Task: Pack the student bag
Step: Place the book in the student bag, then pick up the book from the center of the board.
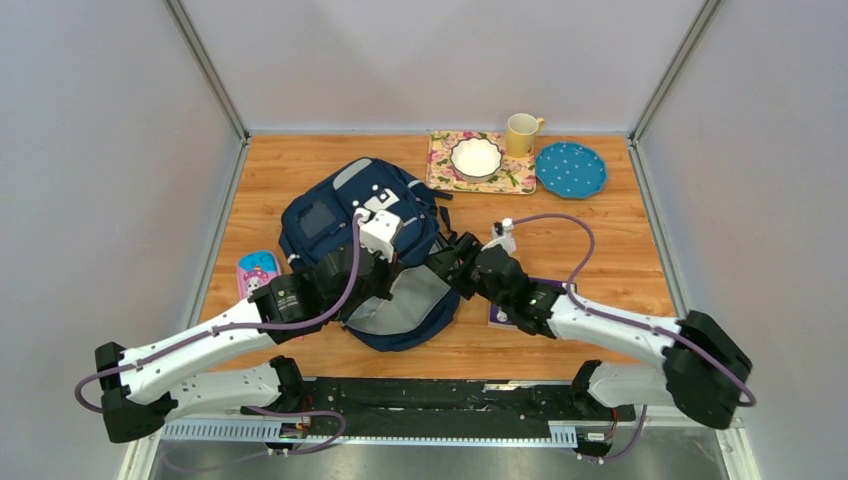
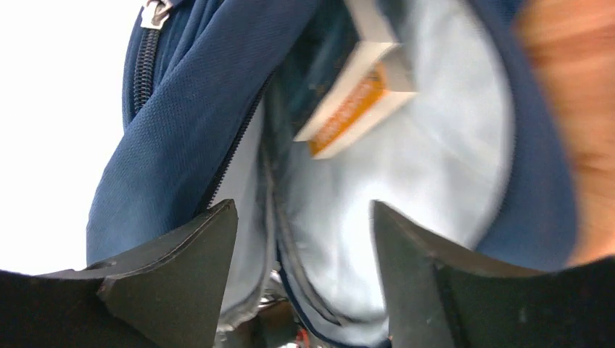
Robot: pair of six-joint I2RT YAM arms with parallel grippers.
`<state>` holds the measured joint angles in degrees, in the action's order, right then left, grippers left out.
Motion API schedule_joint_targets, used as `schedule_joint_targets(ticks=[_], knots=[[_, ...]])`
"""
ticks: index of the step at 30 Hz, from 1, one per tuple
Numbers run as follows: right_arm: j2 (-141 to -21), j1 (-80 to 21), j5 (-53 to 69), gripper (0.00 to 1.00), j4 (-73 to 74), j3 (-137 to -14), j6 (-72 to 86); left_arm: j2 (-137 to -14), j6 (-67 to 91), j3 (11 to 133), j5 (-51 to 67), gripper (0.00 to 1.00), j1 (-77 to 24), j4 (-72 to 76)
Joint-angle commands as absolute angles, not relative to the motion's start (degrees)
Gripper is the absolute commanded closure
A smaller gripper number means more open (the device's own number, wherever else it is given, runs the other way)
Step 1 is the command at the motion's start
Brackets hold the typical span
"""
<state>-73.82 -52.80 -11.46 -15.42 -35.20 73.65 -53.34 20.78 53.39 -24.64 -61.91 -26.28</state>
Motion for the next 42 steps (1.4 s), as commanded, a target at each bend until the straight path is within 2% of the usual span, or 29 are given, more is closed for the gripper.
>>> schedule_joint_targets(ticks=[1,3,4,5,6,7,8,11,16,21,24,29,34,42], knots=[[-63.73,-52.65,-20.99,0.27,16.32,-40.50,68.92,-50.28,21.71,52.30,-27.78,1.00,-62.05,-22.76],[-59.52,-52.65,-22.84,0.27,23.16,-41.22,67.06,-49.75,21.80,50.63,-26.38,1.00,-62.05,-22.76],[-58.02,-52.65,-25.46,0.23,25.03,-41.22,66.80,-49.66,21.97,50.28,-25.76,0.92,-62.05,-23.55],[-54.53,-52.65,-27.14,0.21,26.35,-40.79,66.27,-49.75,22.49,50.19,-24.97,0.78,-62.05,-24.25],[-52.49,-52.65,-28.81,0.19,28.98,-40.43,65.40,-50.18,22.76,50.45,-23.74,0.42,-62.14,-25.13],[-50.38,-52.47,-31.70,0.14,29.53,-39.82,64.35,-50.27,23.11,50.80,-23.21,0.31,-62.05,-26.70],[-46.18,-52.21,-32.69,0.11,29.62,-38.25,62.68,-50.45,23.81,51.15,-22.77,0.27,-62.05,-27.24],[-38.71,-48.35,-33.84,0.07,33.12,-36.74,59.33,-49.66,23.73,51.15,-20.31,0.27,-62.14,-26.20],[-32.88,-29.04,-26.47,0.05,42.36,-36.56,53.20,-50.44,20.93,51.59,-16.62,0.26,-62.14,-17.77],[-36.11,-9.10,-13.04,0.03,43.85,-37.52,47.47,-65.54,19.95,59.23,-11.17,0.25,-62.23,-14.95],[-40.68,-1.18,-9.59,0.00,45.35,-37.97,46.76,-74.51,20.12,62.40,-6.87,0.25,-62.14,-10.75],[-45.52,4.65,-7.74,0.00,43.26,-36.39,45.18,-88.73,24.42,67.58,-0.71,0.25,-62.05,-9.14],[-47.63,7.47,-3.96,0.00,38.86,-30.60,43.51,-97.71,31.19,67.93,5.26,0.25,-60.91,-6.41],[-50.01,8.44,-0.88,0.01,34.90,-27.07,41.13,-103.27,40.59,64.69,15.38,0.25,-58.01,2.11]])
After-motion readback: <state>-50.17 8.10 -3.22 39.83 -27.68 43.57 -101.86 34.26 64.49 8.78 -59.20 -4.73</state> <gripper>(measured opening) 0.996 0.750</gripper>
